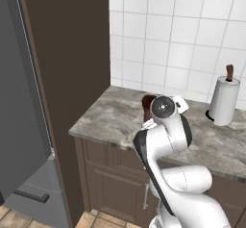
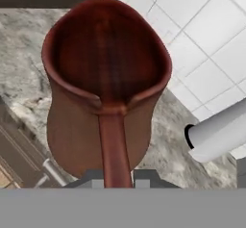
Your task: Move the dumpling and tangerine from the second highest shelf to the top shelf to make space. Then, place the pitcher from the counter on the cleared second highest shelf.
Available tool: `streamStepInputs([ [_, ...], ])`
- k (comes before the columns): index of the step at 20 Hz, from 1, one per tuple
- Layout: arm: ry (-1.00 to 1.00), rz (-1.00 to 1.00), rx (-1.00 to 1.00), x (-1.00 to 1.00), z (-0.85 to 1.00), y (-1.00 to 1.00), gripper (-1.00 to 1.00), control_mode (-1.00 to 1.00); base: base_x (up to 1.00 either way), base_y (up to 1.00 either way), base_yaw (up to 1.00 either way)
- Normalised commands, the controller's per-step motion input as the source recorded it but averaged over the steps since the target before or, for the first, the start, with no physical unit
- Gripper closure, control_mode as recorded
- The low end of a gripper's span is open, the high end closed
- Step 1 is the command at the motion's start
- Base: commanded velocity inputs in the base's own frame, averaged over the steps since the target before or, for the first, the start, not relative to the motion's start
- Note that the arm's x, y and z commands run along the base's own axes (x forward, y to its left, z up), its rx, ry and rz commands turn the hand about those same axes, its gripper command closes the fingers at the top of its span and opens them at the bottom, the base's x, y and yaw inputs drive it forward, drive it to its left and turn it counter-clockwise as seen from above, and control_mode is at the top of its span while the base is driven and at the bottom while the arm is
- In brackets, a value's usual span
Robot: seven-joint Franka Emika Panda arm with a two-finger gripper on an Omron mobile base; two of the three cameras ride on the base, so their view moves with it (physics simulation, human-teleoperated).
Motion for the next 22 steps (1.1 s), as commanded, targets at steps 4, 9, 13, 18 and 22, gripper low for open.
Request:
streamStepInputs([
  [4, -0.06, -0.34, 0.02, -0.59, 0.89, 0.0, 1.0, -1.0, 0.0, 0.0, 0.0],
  [9, 0.0, -0.05, 0.13, -0.37, 0.42, -0.15, 1.0, -1.0, 0.0, 0.0, 0.0],
  [13, 0.0, 0.16, 0.14, -0.18, 0.05, -0.23, 1.0, -1.0, 0.0, 0.0, 0.0],
  [18, 0.0, 0.28, 0.1, -0.24, 0.0, -0.24, 1.0, -1.0, 0.0, 0.0, 0.0],
  [22, -0.03, 0.3, 0.11, -0.38, 0.0, -0.32, 1.0, -1.0, 0.0, 0.0, 0.0],
])
